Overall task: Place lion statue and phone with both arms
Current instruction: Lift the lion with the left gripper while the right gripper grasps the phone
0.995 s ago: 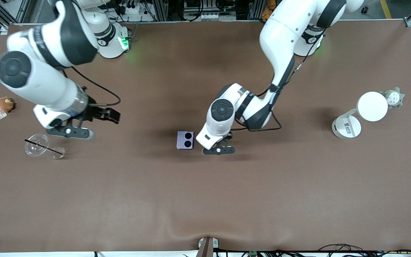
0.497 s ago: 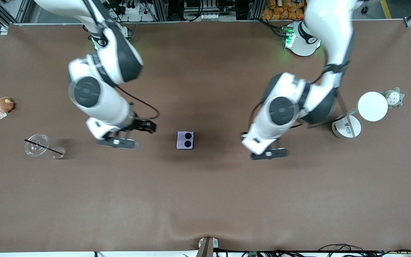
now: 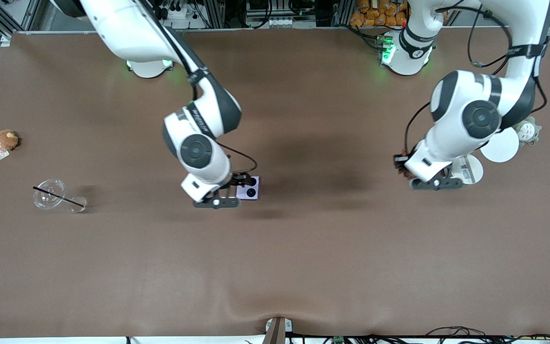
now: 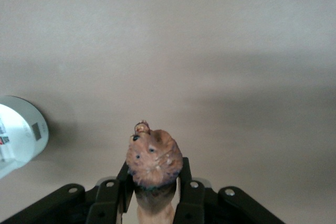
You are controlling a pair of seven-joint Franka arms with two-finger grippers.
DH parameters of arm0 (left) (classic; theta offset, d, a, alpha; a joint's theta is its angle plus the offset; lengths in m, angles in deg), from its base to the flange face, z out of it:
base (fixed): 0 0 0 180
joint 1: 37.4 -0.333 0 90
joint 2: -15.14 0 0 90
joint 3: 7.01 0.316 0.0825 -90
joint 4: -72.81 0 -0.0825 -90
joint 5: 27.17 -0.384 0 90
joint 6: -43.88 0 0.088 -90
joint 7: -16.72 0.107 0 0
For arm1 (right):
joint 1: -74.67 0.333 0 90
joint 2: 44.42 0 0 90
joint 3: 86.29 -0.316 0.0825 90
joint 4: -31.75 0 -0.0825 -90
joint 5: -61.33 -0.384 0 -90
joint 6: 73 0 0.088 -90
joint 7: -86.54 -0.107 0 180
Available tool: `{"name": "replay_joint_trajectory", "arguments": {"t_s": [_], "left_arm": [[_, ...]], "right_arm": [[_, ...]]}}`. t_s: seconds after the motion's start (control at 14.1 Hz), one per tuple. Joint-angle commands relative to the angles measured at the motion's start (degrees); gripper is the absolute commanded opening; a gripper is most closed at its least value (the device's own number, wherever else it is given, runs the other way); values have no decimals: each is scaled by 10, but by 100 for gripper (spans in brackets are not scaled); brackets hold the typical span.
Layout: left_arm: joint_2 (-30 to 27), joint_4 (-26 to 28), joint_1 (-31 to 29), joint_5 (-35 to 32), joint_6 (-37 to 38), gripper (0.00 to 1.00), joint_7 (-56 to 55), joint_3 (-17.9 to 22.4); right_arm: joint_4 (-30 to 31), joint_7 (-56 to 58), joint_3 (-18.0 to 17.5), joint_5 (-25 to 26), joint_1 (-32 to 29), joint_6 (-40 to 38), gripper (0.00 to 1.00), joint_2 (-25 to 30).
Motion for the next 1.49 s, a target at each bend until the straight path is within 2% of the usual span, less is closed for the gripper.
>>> {"name": "replay_joint_trajectory", "arguments": {"t_s": [0.0, 0.14, 0.43, 0.64, 1.14, 1.42], "left_arm": [[-29, 112, -38, -20, -113, 0, 28, -9], [-8, 143, -48, -21, -166, 0, 39, -8], [27, 142, -53, -41, -171, 0, 39, -5], [36, 142, -91, -91, -180, 0, 39, -9], [99, 123, -103, -96, -245, 0, 52, -9], [109, 119, -103, -96, -245, 1, 52, -9]], "right_arm": [[-23, 2, 8, 13, 13, 25, 100, -23], [-25, -41, 9, 16, 28, 31, 100, -39], [-25, -114, 9, 35, 36, 60, 100, -72], [-23, -116, 9, 55, 38, 75, 100, -85], [-23, -144, 9, 56, 39, 105, 100, -105], [-22, -151, 9, 54, 42, 113, 100, -114]]}}
